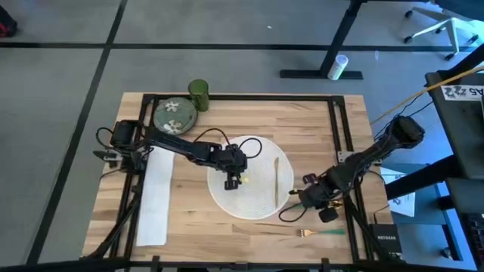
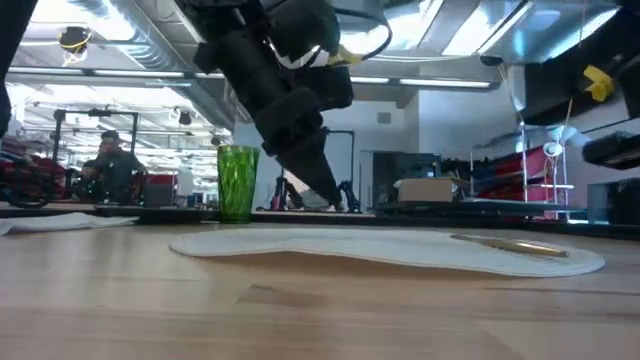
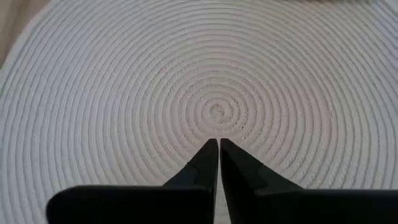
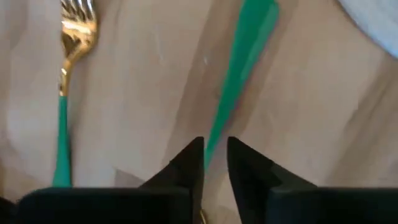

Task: Set table place
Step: Put the green spoon on the white table mat to the right of the gold table knife

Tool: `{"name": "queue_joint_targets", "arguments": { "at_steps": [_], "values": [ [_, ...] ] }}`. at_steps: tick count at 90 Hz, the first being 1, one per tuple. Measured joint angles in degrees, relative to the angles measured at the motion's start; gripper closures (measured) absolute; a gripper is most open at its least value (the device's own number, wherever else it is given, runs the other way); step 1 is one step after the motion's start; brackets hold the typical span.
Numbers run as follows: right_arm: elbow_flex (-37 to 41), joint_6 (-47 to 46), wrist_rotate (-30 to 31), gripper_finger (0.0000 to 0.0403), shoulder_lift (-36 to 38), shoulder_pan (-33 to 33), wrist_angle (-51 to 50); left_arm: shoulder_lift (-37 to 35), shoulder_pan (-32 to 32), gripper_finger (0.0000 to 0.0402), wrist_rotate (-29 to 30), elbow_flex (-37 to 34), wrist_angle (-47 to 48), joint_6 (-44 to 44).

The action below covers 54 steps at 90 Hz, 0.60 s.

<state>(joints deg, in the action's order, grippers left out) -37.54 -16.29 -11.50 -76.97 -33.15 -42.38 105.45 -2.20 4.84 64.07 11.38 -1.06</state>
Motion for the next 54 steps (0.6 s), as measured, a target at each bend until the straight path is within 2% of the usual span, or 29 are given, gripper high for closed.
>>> {"name": "queue_joint_targets", "arguments": {
  "at_steps": [18,54],
  "values": [
    [0.0,-0.22,-0.14,0.0303,0.0,0.0,-0.71,-0.04,0.0,0.0402,0.24,0.02,0.86,0.02],
    [1.74,-5.29,0.93,0.0313,-0.04,-3.17,1.58,-0.04,0.0,0.0402,0.28,0.04,1.73,-0.07]
  ]
}}
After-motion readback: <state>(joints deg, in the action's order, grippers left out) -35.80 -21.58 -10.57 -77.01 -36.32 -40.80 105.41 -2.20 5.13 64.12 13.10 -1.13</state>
